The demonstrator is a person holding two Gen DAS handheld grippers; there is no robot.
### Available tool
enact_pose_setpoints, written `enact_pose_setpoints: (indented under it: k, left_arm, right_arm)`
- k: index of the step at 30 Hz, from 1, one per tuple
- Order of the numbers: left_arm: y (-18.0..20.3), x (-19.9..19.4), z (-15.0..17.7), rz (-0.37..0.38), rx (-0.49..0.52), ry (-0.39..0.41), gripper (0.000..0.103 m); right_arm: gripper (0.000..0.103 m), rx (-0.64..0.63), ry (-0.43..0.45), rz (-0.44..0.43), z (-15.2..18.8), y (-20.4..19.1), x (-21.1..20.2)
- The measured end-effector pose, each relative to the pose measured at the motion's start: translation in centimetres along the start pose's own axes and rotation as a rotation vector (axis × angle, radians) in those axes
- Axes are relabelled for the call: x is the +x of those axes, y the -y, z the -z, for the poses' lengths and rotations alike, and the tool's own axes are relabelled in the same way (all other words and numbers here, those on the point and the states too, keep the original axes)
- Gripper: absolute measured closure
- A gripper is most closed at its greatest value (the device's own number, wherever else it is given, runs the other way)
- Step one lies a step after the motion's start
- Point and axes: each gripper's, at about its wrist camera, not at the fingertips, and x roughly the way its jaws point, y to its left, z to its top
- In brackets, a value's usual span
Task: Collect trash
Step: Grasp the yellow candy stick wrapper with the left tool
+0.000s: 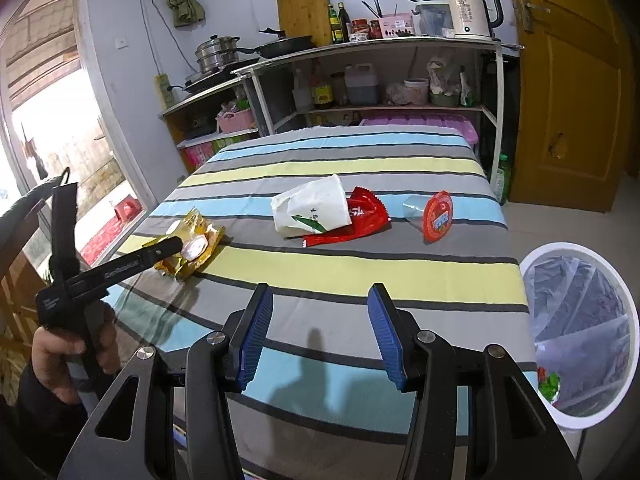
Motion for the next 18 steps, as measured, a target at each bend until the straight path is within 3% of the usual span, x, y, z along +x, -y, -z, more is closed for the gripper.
enact_pose_setpoints:
  k: [2,8,18]
  left_arm:
    - [0.1,0.6,0.3,-0.011,0.011,-0.027,0.051]
    - [-0.5,0.1,0.9,0.011,0.016,-0.037,0.084]
    - [-2.3,-2.1,1.0,0.087,0.015,0.007,0.092]
  right_arm:
    - [0.052,-0.001,-0.002,-0.006,-0.1,-0.1,0.3]
    - [0.052,-0.016,-0.007,-0.025,-0.6,-0.8,1.1]
    - [0.052,-0.107,-0.015,-0.095,-1.9,-5.2,3.3]
